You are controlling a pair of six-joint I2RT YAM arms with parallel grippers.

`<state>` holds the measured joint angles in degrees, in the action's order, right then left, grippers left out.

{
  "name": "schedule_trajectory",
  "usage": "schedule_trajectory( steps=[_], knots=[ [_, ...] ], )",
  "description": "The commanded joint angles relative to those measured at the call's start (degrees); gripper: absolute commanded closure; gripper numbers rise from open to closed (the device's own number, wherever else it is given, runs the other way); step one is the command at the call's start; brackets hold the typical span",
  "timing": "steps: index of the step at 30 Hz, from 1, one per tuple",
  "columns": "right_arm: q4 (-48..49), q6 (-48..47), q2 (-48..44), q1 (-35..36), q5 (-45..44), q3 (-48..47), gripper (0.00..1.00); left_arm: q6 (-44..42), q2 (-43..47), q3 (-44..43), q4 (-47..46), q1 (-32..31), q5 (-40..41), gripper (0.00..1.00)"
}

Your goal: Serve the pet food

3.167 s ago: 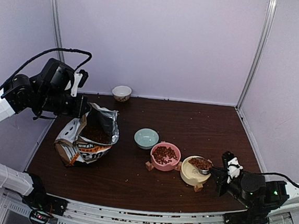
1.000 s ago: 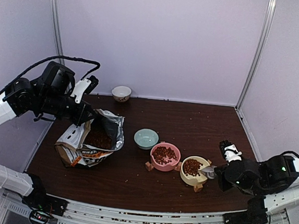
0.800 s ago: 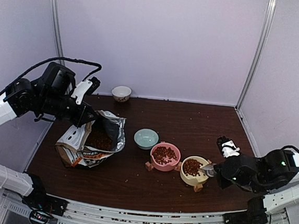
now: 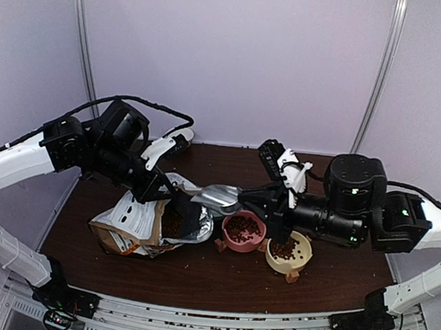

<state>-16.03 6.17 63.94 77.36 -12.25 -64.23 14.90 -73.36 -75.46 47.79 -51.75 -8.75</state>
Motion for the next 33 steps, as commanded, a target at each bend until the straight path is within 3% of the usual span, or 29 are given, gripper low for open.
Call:
schedule_trajectory(
  steps=[1, 7, 16, 27, 31, 33],
  knots=[
    [10.1, -4.9, 5.9, -1.4, 7.2, 1.9, 1.00, 0.1, 0.8, -4.2, -7.6, -2.0, -0.7, 1.00],
    [11.6, -5.2, 15.9, -3.5, 8.6, 0.6, 1.00, 0.7, 0.7, -3.7, -7.5, -2.7, -1.6, 1.00],
    [21.7, -4.4, 31.8, -7.4, 12.8, -2.7, 1.00, 3.4, 1.6, -1.3, -11.2, -4.1, -2.0, 1.00],
    [30.9, -3.0, 46.8, -9.5, 15.8, -12.4, 1.00, 7.3, 1.9, 3.3, -16.7, -5.2, -4.5, 1.00],
    [35.4, -2.9, 45.8, -9.5, 16.6, -10.4, 1.00, 9.7, 4.0, 4.8, -14.2, -5.2, 5.0, 1.00],
    [36.2, -2.9, 44.1, -9.5, 16.6, -8.8, 1.00, 10.1, 5.6, 4.8, -11.3, -4.6, 9.5, 0.79]
  ],
)
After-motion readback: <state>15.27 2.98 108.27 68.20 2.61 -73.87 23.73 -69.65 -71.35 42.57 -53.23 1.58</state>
